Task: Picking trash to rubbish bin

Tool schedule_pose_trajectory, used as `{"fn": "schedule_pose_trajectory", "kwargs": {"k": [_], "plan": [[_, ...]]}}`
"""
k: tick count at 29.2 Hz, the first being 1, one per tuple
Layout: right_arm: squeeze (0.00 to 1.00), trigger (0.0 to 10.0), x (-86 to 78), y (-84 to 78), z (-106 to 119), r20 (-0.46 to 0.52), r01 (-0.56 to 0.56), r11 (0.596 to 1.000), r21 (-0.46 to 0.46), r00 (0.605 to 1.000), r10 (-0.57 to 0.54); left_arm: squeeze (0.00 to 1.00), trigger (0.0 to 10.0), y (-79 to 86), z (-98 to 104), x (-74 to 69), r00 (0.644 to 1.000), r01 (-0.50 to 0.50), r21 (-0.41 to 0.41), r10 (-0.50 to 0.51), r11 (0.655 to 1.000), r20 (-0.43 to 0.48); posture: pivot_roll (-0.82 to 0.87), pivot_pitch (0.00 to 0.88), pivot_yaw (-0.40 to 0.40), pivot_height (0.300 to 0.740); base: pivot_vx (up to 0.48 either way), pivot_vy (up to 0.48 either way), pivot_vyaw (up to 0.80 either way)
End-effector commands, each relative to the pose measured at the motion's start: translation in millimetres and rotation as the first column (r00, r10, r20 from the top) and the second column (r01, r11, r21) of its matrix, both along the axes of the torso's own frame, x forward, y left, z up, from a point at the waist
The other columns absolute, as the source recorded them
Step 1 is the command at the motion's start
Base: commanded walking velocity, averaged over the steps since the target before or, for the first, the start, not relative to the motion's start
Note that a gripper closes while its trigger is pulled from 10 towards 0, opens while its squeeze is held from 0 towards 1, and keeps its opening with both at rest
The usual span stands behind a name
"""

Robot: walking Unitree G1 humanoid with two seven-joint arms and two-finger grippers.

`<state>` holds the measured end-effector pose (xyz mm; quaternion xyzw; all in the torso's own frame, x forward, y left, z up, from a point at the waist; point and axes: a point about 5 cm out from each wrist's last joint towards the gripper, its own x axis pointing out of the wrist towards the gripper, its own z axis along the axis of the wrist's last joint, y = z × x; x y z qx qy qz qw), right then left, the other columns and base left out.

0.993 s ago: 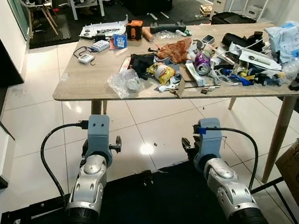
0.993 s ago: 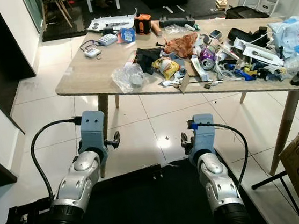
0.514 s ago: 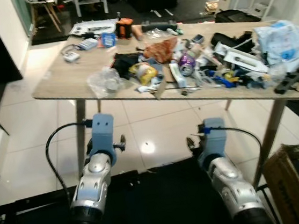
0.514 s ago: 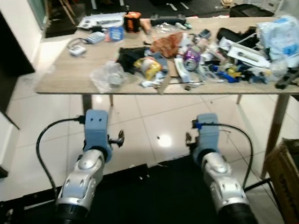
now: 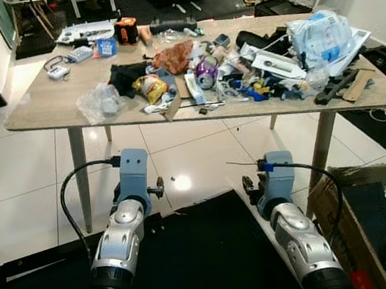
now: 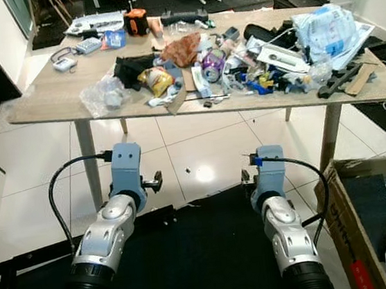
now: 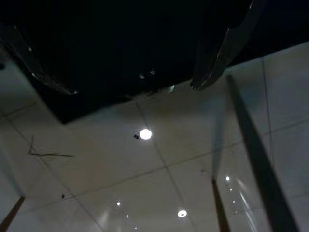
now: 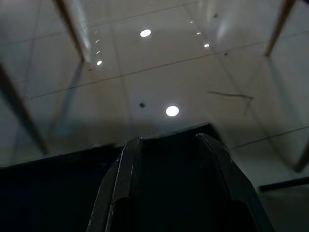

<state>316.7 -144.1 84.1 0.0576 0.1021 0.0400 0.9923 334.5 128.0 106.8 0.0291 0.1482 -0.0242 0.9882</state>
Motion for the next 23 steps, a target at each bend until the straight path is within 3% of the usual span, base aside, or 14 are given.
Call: {"fn": "schedule_pose_trajectory", "kwargs": {"k": [1, 16, 19, 20, 23], "plan": [[0.0, 10.0, -0.1, -1.2, 0, -0.004, 0.003, 1.0, 0.003, 1.0, -0.003, 0.0, 10.0, 5.1, -1, -0.8, 1.0, -0.01, 0.021, 0.01, 1.0, -0.003, 0.02, 0.12, -0.033, 0.74, 0.0, 0.0, 0.0], [0.0, 10.0, -3.0, -1.3, -3, -0.009, 0.012, 1.0, 0.011, 1.0, -0.012, 0.0, 10.0, -0.3, -1, -2.0, 0.999, 0.029, 0.009, -0.029, 1.0, 0.012, 0.02, 0.116, -0.019, 0.74, 0.0, 0.0, 0.0], [0.0, 10.0, -2.4, -4.8, 2, 0.037, 0.038, 0.999, 0.007, 0.999, -0.038, 0.0, 10.0, 2.0, -4, -2.5, 1.0, 0.017, 0.0, -0.017, 1.0, 0.001, 0.02, 0.114, -0.017, 0.74, 0.0, 0.0, 0.0], [0.0, 10.0, -0.6, -8.9, 15, 0.121, 0.06, 0.998, 0.032, 0.991, -0.063, 0.0, 10.0, 4.4, -3, -2.8, 1.0, 0.004, -0.035, -0.004, 0.999, 0.01, 0.02, 0.11, -0.017, 0.74, 0.0, 0.0, 0.0], [0.0, 10.0, 0.4, -10.7, 21, 0.158, 0.065, 0.997, 0.042, 0.985, -0.07, 0.0, 10.0, 5.4, -2, -3.0, 1.0, 0.001, -0.049, 0.0, 0.999, 0.014, 0.02, 0.106, -0.016, 0.74, 0.0, 0.0, 0.0]]}}
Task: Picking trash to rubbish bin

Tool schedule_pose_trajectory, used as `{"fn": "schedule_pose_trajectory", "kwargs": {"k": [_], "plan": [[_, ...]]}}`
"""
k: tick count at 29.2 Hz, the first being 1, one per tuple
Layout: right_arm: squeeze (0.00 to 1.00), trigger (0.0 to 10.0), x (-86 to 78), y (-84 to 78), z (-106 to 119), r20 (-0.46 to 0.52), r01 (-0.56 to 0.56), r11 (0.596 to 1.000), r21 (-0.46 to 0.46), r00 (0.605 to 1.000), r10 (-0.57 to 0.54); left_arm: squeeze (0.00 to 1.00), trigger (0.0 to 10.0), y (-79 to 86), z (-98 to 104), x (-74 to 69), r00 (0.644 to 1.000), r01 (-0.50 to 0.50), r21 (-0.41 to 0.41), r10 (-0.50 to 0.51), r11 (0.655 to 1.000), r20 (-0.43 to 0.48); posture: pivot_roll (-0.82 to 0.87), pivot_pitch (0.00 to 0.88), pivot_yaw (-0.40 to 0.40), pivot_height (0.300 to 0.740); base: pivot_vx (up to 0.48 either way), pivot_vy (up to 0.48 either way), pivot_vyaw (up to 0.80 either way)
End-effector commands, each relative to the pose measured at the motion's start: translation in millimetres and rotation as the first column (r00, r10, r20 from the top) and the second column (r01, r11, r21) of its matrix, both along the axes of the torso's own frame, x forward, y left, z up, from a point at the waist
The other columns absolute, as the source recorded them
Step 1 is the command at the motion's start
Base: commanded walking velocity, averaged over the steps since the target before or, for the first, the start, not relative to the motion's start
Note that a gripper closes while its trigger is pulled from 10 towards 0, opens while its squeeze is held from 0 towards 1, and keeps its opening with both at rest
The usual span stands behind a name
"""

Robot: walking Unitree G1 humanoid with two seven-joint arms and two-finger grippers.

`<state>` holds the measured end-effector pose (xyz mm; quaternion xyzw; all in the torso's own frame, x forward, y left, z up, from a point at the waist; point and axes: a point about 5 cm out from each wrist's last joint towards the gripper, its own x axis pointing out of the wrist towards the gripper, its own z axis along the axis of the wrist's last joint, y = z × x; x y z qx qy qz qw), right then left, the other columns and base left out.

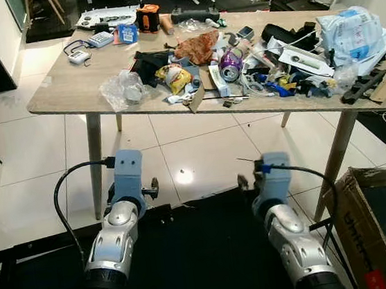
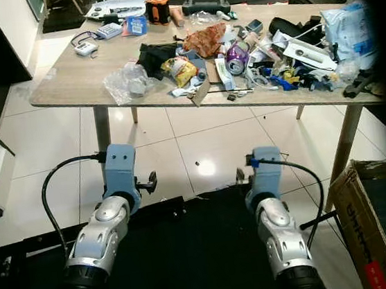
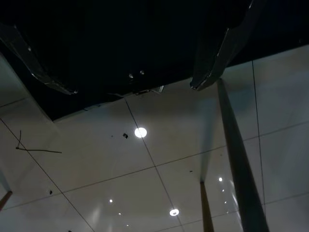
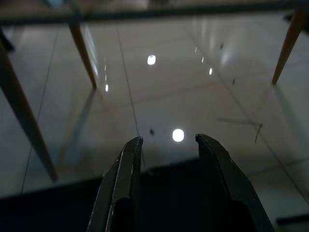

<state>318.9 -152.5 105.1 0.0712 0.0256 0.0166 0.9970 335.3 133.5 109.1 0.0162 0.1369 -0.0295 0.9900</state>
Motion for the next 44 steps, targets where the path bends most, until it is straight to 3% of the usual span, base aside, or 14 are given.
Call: {"fn": "schedule_pose_trajectory", "kwargs": {"k": [1, 16, 44], "plan": [[0.0, 10.0, -1.6, -2.9, 0.4, 0.014, 0.011, 1.0, 0.009, 1.0, -0.011, 0.0, 10.0, 0.1, -4.8, -3.9, 1.0, -0.006, -0.022, 0.006, 1.0, -0.008, 0.02, 0.106, -0.016, 0.74, 0.0, 0.0, 0.0], [0.0, 10.0, -0.1, -4.3, 2.8, 0.033, 0.022, 1.0, 0.006, 0.999, -0.022, 0.0, 10.0, 3.3, -5.5, -5.2, 0.999, -0.038, -0.038, 0.038, 0.999, -0.005, 0.02, 0.11, -0.036, 0.74, 0.0, 0.0, 0.0], [0.0, 10.0, 1.3, -5.4, 2.8, 0.031, 0.032, 0.999, 0.005, 0.999, -0.032, 0.0, 10.0, -2.0, 0.4, -6.6, 1.0, -0.011, -0.09, 0.011, 0.996, -0.001, 0.01, 0.116, -0.035, 0.74, 0.041, 0.0, 0.0]]}}
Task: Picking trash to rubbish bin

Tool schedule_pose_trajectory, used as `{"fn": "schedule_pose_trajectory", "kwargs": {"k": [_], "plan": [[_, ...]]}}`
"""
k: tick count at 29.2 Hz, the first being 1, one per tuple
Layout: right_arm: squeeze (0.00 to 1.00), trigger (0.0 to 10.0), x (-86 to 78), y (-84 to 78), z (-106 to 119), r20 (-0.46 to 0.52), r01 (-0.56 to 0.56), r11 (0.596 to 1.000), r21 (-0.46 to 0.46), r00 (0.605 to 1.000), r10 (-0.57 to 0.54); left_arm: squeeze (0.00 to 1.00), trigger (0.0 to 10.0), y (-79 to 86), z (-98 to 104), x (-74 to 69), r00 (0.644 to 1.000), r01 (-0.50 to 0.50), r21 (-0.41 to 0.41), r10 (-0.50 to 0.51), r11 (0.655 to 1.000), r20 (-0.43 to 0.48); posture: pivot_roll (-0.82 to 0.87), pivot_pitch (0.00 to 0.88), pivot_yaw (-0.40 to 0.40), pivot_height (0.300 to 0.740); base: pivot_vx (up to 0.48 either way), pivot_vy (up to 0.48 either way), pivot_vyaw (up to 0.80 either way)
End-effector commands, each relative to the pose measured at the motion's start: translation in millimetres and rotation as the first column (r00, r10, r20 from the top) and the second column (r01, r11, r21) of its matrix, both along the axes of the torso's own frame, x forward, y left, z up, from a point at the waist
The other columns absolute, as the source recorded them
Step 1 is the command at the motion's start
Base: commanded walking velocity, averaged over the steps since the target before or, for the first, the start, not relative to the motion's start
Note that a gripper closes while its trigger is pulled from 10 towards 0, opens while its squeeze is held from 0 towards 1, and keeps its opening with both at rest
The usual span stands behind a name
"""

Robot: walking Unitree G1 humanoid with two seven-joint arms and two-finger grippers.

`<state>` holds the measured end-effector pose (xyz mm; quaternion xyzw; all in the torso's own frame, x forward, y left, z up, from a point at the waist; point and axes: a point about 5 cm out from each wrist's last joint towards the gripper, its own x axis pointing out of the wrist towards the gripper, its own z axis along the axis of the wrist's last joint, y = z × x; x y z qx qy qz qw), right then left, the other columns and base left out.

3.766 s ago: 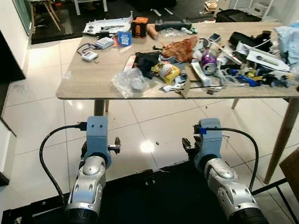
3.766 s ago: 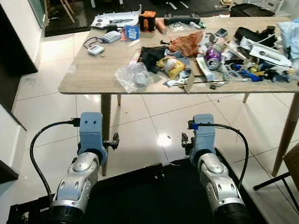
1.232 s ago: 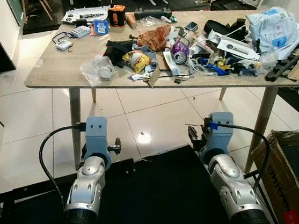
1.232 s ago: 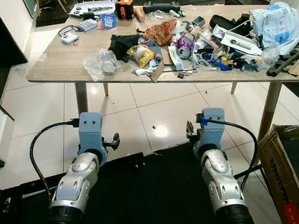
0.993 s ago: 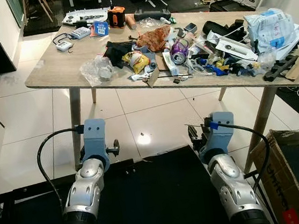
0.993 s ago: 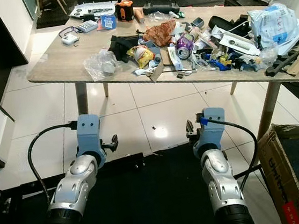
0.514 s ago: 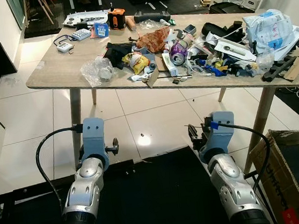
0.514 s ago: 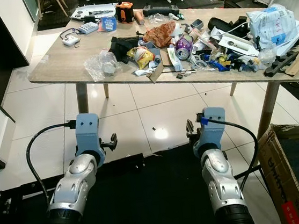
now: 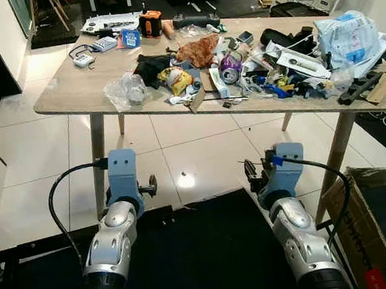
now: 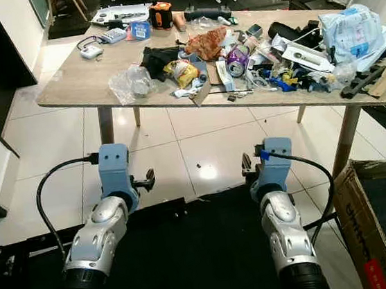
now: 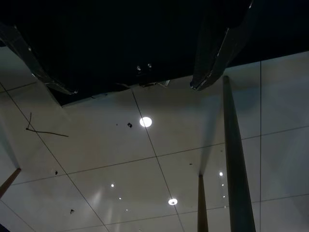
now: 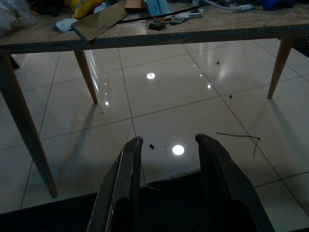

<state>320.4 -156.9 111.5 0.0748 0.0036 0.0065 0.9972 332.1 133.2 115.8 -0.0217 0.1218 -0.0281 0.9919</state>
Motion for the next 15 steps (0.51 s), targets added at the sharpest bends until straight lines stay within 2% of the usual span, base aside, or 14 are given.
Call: {"fn": "schedule_pose_trajectory", "kwargs": {"k": [1, 15], "plan": [[0.0, 10.0, -0.4, -1.0, -3.8, -0.013, 0.008, 1.0, -0.002, 1.0, -0.008, 0.0, 10.0, -1.7, -6.2, -3.5, 1.0, 0.004, -0.015, -0.004, 1.0, -0.029, 0.01, 0.116, -0.035, 0.74, 0.0, 0.0, 0.0], [0.0, 10.0, -1.1, -2.4, -5.1, -0.018, 0.015, 1.0, -0.001, 1.0, -0.015, 0.0, 10.0, -4.5, -3.0, -3.3, 0.999, 0.029, -0.025, -0.029, 0.999, -0.021, 0.02, 0.117, -0.03, 0.74, 0.318, 0.0, 0.0]]}}
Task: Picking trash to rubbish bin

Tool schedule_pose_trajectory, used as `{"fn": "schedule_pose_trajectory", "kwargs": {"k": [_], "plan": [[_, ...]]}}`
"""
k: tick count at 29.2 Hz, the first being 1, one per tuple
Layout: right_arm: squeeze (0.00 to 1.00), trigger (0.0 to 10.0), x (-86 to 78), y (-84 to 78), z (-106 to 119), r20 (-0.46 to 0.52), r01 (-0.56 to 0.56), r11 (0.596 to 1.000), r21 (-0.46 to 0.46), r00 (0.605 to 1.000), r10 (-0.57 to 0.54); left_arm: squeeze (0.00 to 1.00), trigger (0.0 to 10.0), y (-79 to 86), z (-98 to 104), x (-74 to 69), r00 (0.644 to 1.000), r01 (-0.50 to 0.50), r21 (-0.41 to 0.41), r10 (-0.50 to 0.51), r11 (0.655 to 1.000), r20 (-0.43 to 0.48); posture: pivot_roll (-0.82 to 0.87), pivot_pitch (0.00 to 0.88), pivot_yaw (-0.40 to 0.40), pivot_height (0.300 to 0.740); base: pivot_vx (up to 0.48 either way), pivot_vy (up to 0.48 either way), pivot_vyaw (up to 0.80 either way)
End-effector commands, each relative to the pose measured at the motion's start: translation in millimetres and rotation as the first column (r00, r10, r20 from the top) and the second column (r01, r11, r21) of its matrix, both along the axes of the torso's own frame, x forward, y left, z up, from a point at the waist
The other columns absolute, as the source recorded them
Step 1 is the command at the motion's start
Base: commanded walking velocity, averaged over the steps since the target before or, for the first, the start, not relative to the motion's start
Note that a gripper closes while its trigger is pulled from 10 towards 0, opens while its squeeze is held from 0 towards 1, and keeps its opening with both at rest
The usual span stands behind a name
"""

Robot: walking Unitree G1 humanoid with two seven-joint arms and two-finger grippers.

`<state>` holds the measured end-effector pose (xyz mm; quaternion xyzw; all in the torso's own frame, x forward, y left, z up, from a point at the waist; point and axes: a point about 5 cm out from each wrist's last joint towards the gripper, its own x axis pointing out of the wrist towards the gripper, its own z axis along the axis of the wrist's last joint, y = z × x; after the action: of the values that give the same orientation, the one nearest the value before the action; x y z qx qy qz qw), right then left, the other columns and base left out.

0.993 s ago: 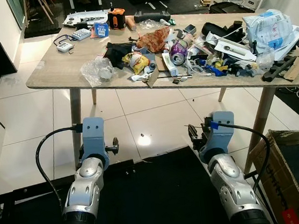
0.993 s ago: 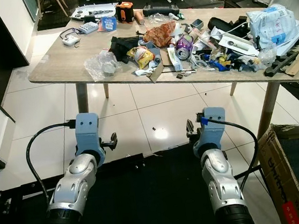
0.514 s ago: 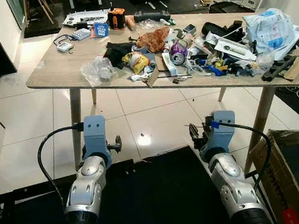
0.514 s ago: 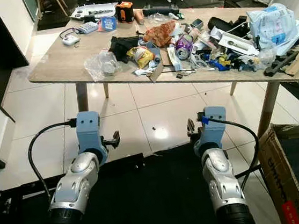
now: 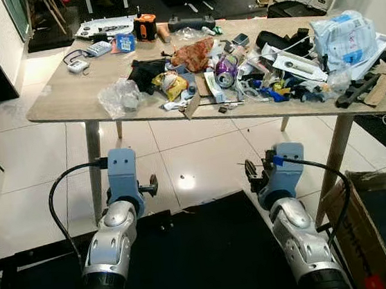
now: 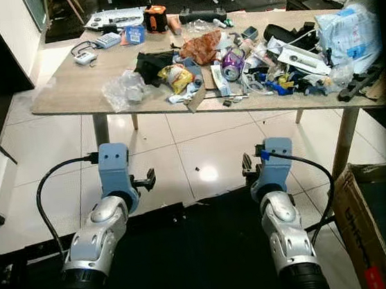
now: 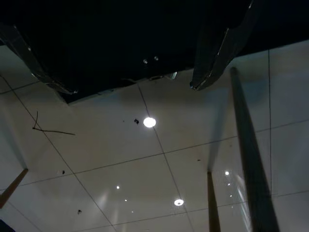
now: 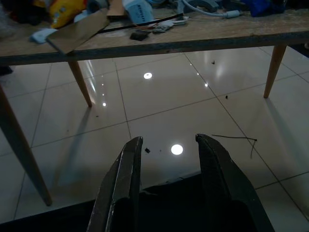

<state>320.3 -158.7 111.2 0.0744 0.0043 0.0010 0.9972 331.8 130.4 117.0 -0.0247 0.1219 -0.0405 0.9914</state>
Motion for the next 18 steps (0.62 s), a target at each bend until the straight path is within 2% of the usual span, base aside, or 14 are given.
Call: {"fn": "schedule_pose_trajectory", "kwargs": {"k": [1, 18], "plan": [[0.0, 10.0, -1.0, -0.6, -4.8, -0.016, 0.004, 1.0, 0.0, 1.0, -0.004, 0.0, 10.0, -1.7, -4.1, -3.0, 1.0, 0.006, -0.015, -0.006, 1.0, -0.021, 0.02, 0.117, -0.03, 0.74, 0.33, 0.0, 0.0], [0.0, 10.0, -2.3, 0.0, -6.5, -0.023, 0.004, 1.0, 0.001, 1.0, -0.004, 0.0, 10.0, -0.4, -5.3, -3.1, 1.0, 0.007, -0.011, -0.008, 1.0, -0.026, 0.02, 0.121, -0.027, 0.74, 0.324, 0.0, 0.0]]}}
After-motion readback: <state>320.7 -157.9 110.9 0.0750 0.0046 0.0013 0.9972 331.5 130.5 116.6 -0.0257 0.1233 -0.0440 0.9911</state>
